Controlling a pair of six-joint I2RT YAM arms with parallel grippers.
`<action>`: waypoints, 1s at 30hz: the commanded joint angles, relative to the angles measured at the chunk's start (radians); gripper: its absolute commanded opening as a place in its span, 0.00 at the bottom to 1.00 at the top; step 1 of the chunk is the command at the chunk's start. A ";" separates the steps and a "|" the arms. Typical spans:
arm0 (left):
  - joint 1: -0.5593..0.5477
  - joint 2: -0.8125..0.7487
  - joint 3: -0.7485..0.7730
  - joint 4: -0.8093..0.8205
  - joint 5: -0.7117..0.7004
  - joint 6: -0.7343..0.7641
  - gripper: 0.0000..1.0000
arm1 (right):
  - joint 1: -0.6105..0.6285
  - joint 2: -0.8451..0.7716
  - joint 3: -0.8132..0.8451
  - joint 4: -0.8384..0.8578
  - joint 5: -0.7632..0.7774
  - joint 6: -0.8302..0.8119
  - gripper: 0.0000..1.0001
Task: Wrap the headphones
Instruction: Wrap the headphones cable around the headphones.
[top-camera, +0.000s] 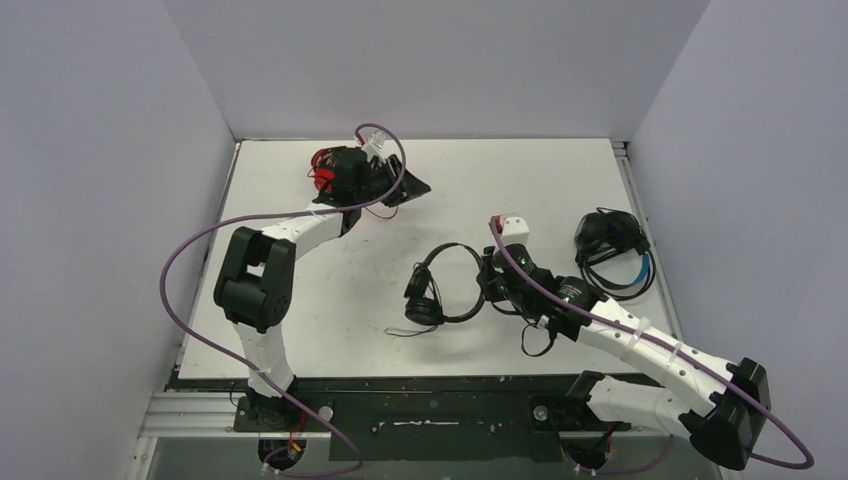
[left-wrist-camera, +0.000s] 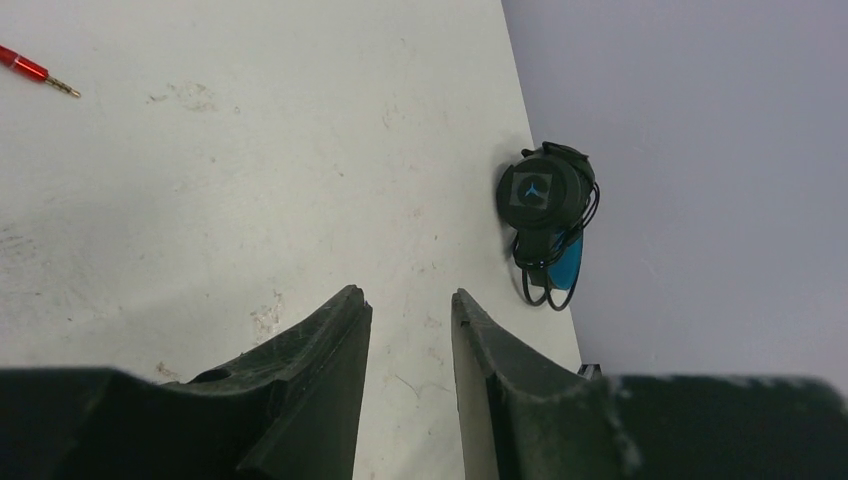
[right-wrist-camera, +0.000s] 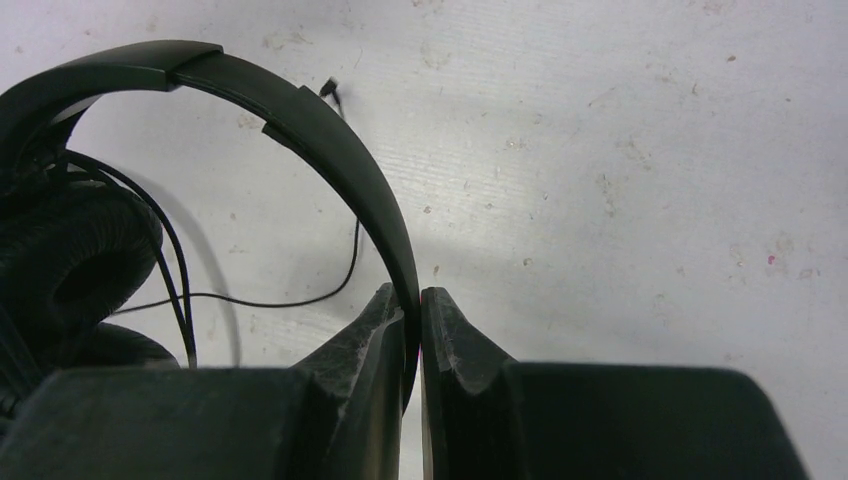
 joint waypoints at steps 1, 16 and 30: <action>-0.011 -0.013 -0.019 0.043 0.059 -0.021 0.32 | 0.003 -0.006 0.100 0.022 0.018 0.020 0.00; 0.072 -0.511 -0.327 -0.138 -0.222 0.196 0.57 | -0.092 0.181 0.470 -0.271 -0.034 0.043 0.00; 0.107 -1.025 -0.606 -0.369 -0.423 0.306 0.86 | -0.188 0.260 0.628 -0.373 -0.122 0.052 0.00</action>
